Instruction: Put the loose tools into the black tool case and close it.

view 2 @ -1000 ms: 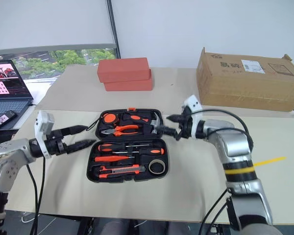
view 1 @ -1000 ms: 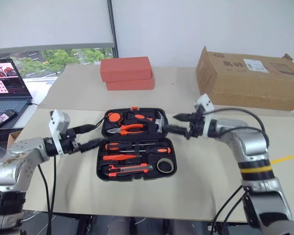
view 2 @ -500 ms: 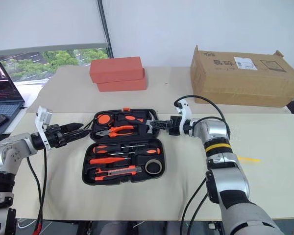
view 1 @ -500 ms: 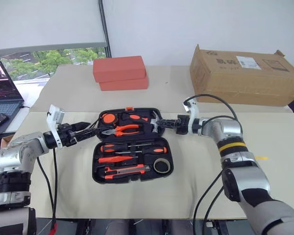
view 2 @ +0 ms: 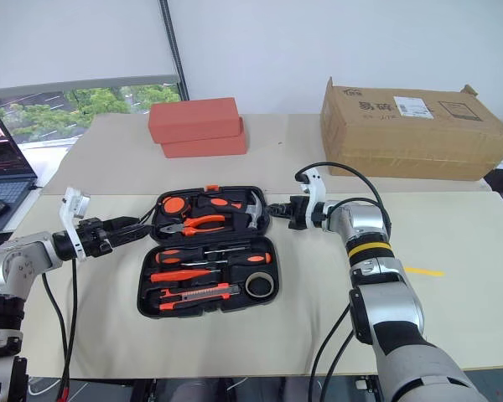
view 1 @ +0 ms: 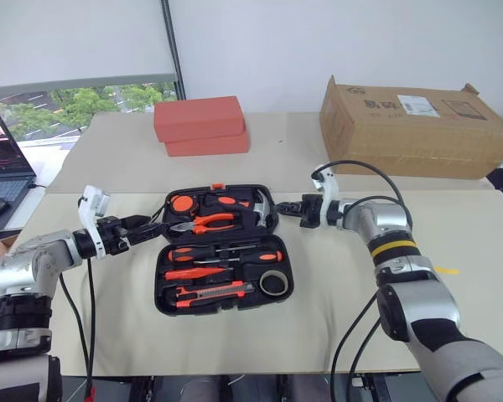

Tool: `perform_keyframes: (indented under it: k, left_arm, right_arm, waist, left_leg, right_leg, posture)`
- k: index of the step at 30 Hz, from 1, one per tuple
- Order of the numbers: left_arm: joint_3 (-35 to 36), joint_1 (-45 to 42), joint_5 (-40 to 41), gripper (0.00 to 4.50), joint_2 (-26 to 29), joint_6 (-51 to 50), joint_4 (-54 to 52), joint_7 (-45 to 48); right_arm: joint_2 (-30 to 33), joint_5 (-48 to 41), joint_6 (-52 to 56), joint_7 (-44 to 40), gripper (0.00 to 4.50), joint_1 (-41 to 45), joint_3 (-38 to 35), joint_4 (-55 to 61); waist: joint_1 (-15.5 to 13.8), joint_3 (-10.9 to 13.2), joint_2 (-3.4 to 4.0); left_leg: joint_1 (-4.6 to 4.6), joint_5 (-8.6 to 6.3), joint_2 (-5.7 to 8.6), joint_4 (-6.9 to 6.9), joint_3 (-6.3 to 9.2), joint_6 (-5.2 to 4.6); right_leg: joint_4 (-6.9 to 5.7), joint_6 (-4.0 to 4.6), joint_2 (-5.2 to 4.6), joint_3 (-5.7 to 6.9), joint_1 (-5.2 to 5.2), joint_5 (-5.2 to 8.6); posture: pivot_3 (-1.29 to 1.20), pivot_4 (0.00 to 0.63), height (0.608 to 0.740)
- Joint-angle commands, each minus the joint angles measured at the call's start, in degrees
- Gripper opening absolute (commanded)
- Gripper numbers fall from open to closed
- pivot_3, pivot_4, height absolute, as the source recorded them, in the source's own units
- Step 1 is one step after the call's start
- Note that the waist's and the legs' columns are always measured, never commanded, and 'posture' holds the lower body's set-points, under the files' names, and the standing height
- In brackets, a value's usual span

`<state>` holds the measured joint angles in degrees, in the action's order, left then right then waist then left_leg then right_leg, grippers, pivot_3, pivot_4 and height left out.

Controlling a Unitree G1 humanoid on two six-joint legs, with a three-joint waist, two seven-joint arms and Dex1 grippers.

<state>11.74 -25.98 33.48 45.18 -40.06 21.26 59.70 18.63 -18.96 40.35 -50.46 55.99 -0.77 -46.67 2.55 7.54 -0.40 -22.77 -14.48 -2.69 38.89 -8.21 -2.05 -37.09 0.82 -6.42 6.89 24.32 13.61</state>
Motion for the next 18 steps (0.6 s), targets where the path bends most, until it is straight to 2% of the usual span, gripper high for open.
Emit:
perform_keyframes:
  k: [1,4,14,17,18]
  left_arm:
    - [1.7,-1.8,0.1,4.50,0.4,0.2,0.2,0.4]
    - [1.3,-1.8,-0.5,4.50,0.7,0.6,0.5,0.9]
    - [1.4,-2.1,-1.1,4.50,0.4,0.8,0.7,1.4]
    - [1.6,-2.0,-1.4,4.50,0.3,0.8,0.7,1.4]
    - [1.6,-2.0,-1.5,4.50,0.3,0.8,0.7,1.4]
  right_arm:
    - [-0.2,1.4,-3.2,-0.8,0.31,1.4,0.1,-0.4]
    - [-0.3,2.1,-3.3,0.1,1.17,1.9,-0.2,-1.8]
    - [-1.8,2.9,-3.6,-0.5,1.17,3.2,-0.8,-4.4]
    - [-2.2,3.0,-3.8,-0.9,0.49,3.4,-0.8,-4.6]
    - [-2.3,3.1,-3.9,-1.0,0.11,3.6,-0.8,-4.7]
  waist:
    - [0.0,0.0,0.00]
    - [0.0,0.0,0.00]
    - [0.0,0.0,0.00]
    - [0.1,0.0,0.00]
    - [0.1,0.0,0.00]
  left_leg:
    - [0.00,0.00,0.00,0.00,0.00,0.00]
    - [0.03,0.00,0.00,0.00,0.00,0.00]
    - [0.02,0.01,0.00,-0.01,-0.02,0.01]
    - [0.01,0.01,0.00,-0.01,-0.02,0.01]
    - [0.01,0.01,-0.01,-0.01,-0.02,0.01]
  right_leg:
    - [0.00,0.00,-0.01,0.00,0.00,0.00]
    - [0.00,0.00,-0.01,0.00,-0.01,0.00]
    - [-0.01,0.01,-0.01,-0.01,0.01,0.00]
    - [-0.02,0.01,-0.01,0.00,0.01,0.00]
    - [-0.02,0.01,0.00,-0.01,0.00,0.00]
  posture:
    - [0.00,0.150,0.711]
    - [0.00,0.150,0.711]
    - [0.00,0.150,0.711]
    - [0.00,0.150,0.711]
    - [0.00,0.150,0.711]
